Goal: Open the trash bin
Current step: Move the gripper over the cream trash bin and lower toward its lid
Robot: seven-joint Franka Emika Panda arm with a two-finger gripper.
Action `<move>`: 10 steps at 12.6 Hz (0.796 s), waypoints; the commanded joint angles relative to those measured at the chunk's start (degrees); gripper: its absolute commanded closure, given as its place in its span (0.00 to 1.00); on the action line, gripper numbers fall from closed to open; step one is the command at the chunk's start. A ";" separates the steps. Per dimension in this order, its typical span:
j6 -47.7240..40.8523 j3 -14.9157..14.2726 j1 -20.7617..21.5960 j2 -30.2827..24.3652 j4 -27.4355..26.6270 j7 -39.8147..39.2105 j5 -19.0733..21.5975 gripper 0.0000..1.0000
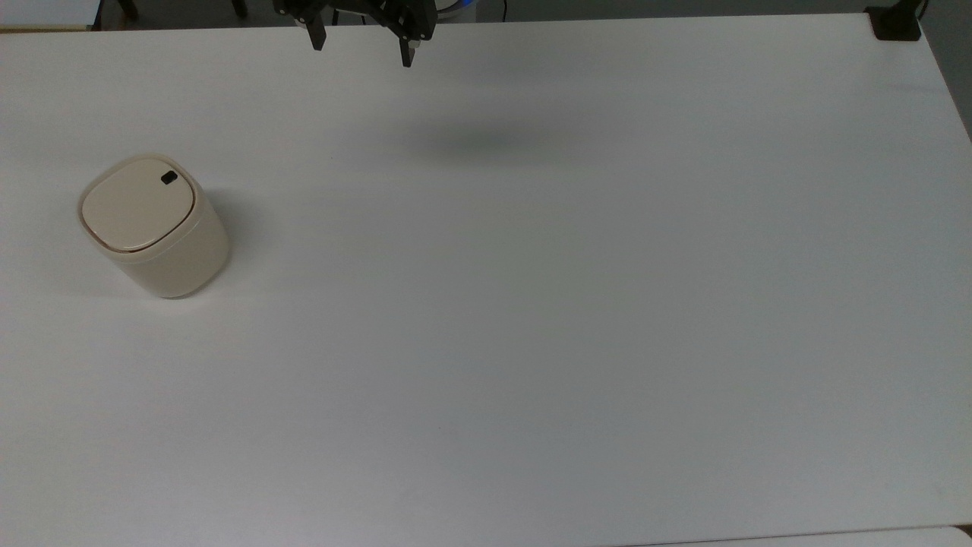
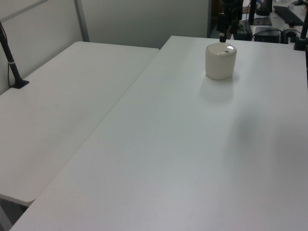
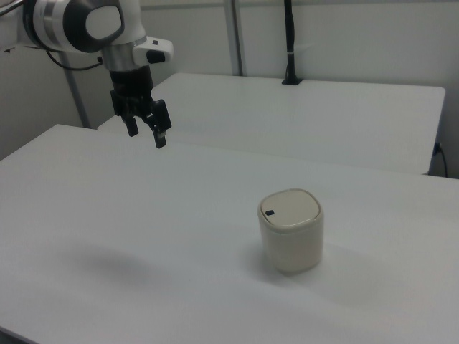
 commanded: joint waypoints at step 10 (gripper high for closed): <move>-0.15 0.32 -1.02 0.92 0.12 -3.93 1.16 0.60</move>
